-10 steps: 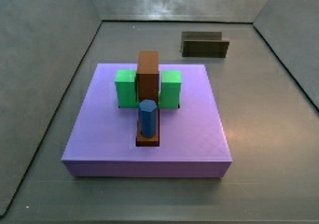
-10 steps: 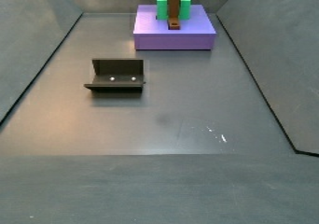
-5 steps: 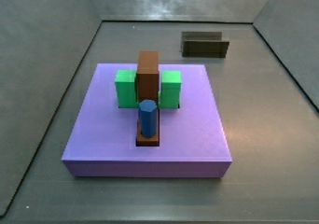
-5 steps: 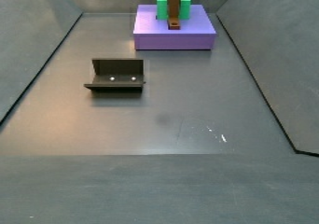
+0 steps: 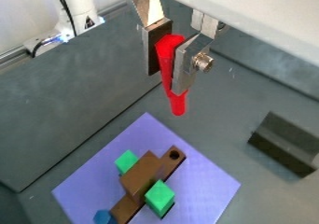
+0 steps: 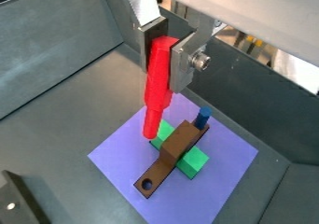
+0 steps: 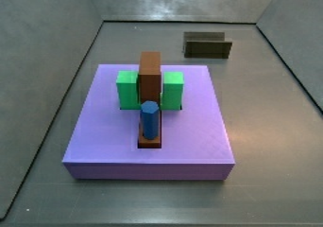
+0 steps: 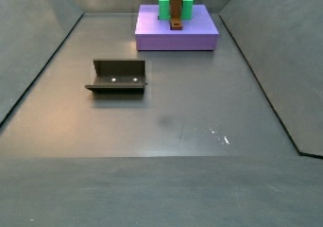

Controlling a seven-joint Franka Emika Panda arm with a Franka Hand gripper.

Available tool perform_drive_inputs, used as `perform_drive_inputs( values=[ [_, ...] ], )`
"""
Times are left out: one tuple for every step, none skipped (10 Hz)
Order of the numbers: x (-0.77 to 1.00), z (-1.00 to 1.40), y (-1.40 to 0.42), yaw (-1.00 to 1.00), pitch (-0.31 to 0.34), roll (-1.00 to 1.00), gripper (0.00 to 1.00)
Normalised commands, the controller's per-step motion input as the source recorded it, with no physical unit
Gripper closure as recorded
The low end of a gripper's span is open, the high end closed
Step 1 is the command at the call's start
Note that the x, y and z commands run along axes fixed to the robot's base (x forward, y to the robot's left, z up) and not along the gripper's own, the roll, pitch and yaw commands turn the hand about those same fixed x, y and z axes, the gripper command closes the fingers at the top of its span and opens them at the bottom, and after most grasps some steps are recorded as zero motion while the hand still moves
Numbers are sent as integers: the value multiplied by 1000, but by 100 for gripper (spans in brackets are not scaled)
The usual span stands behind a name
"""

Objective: Pick up the red object. Move up. Place the red object on the fixture. Regrasp the red object. Move to above the board. Insert the red object.
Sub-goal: Insert the red object.

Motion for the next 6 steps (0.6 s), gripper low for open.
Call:
perform_drive_inputs(
  values=[
    [0, 103, 0, 40, -263, -500, 100],
    [0, 106, 0, 0, -283, -500, 100],
    [0, 89, 0, 0, -306, -500, 100],
    [0, 80, 0, 0, -307, -500, 100],
    [0, 89, 0, 0, -291, -500, 100],
    [0, 0, 157, 283, -149, -500, 100]
  ],
)
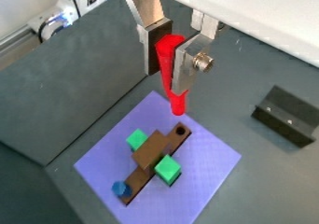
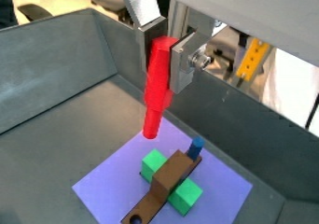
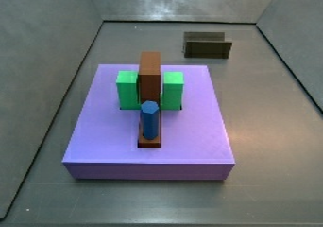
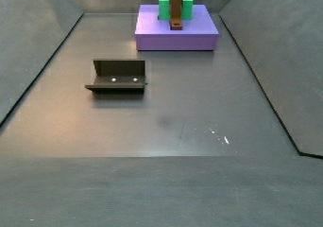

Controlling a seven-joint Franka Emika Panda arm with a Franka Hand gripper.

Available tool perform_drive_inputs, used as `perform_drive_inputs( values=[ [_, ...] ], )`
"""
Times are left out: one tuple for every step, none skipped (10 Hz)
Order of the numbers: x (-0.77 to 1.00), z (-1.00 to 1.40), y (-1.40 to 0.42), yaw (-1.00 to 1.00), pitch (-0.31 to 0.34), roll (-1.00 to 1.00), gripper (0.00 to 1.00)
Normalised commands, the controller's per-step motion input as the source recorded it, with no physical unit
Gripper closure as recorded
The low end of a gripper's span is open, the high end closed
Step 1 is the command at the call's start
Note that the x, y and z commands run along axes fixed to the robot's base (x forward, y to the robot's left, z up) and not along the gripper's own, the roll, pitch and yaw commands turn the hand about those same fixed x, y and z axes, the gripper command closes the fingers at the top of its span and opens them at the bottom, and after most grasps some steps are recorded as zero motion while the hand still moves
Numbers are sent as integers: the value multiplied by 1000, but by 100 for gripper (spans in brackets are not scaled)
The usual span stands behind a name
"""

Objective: Pick up the red object. Move up. Place the red object on the fixture. Regrasp the red object. Move to above the board. Insert the red object.
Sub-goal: Insert the red object.

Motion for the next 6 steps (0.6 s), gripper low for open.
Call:
perform_drive_inputs(
  values=[
    [0, -137, 31, 594, -69, -457, 100],
    [0, -557, 211, 597, -19, -231, 100],
    [0, -594, 351, 460, -27, -223, 100],
    [0, -686, 409, 217, -100, -130, 100],
    [0, -754, 343, 214, -149, -109, 100],
    [-154, -777, 226, 223, -196, -21, 100]
  ],
)
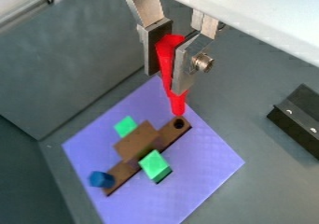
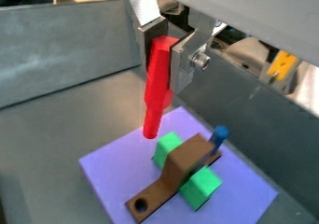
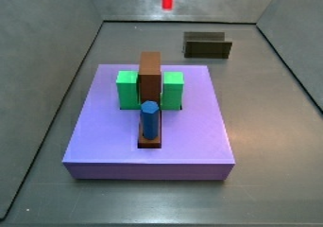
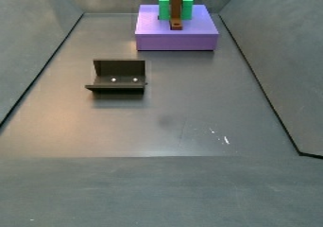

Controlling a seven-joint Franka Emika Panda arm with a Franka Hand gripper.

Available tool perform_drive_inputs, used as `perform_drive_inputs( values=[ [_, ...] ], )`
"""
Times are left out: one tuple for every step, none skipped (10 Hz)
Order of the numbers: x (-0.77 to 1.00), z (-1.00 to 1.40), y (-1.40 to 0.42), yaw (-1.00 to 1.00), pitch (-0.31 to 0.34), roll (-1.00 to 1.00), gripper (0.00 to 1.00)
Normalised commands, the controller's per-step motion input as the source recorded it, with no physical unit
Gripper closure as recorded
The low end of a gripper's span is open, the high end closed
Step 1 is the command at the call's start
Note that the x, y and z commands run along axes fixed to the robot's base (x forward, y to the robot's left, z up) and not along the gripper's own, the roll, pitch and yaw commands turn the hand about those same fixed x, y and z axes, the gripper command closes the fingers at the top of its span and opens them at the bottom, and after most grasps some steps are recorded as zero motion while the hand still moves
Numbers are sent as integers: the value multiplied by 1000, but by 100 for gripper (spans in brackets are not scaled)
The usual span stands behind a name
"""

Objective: Pick up the red object. Move up. Place the red object on the fixture. Regrasp the red object. Move to above the board. Insert the red object.
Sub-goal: Insert the red object.

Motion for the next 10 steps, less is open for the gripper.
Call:
perform_drive_inputs(
  values=[
    [-97, -811, 169, 206, -204, -21, 100],
    [-57, -780, 89, 140, -190, -81, 100],
    [-146, -757, 23, 80, -194, -83, 100],
    [0, -643, 0, 46, -16, 0, 100],
    [0, -609, 0, 0, 123, 44, 100],
    [0, -591, 0, 0, 186, 49, 100],
    [0, -534, 0, -106, 149, 0, 100],
    [20, -251, 0, -34, 0, -21, 100],
    [0, -183, 0, -23, 0, 0, 100],
    [0, -189, 0, -23, 0, -17, 100]
  ],
)
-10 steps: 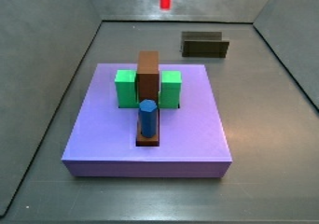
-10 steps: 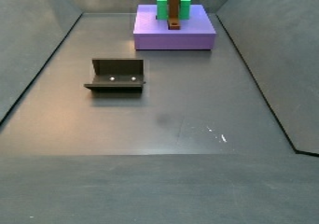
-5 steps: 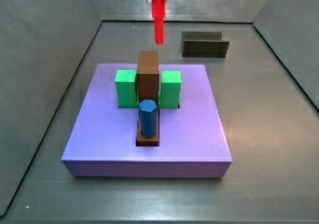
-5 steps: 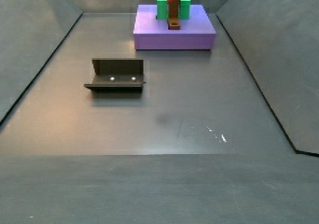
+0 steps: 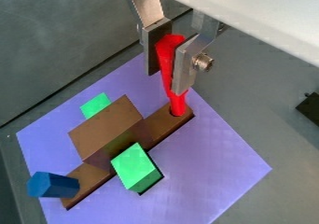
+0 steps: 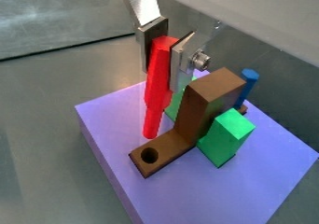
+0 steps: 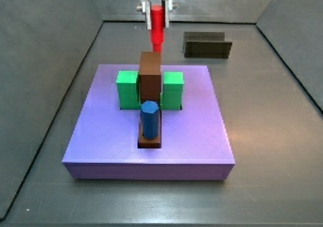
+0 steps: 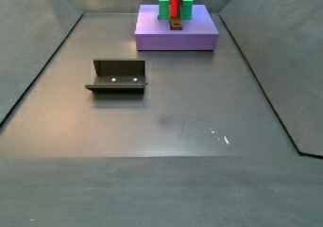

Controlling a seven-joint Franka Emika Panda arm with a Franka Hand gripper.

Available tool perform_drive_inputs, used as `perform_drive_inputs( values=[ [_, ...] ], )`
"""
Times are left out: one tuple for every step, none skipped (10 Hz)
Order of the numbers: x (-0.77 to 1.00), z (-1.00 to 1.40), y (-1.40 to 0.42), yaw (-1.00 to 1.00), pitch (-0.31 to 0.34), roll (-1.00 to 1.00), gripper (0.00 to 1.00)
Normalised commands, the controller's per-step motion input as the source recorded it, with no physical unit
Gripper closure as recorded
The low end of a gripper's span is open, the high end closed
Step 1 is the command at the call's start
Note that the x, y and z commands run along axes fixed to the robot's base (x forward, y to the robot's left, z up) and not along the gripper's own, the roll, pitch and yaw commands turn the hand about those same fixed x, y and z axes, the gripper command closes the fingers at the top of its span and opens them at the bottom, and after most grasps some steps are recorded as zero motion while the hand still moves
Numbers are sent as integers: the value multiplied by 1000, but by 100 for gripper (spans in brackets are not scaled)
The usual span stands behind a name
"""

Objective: Pick up the red object. Move up. Place the red object on the fixture. Regrasp the red object. Move to above the board. Insert the red object.
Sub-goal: Insert the red object.

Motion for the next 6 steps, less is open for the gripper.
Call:
perform_drive_inputs(
  values=[
    [0, -191, 129, 0, 17, -13, 100],
    [0, -240, 160, 0, 27, -14, 100],
    [0, -229, 89, -9, 4, -43, 100],
    [0, -191, 34, 0, 0, -53, 100],
    [-37, -134, 0, -9, 0, -70, 100],
    [-29, -134, 0, -23, 0, -80, 100]
  ],
)
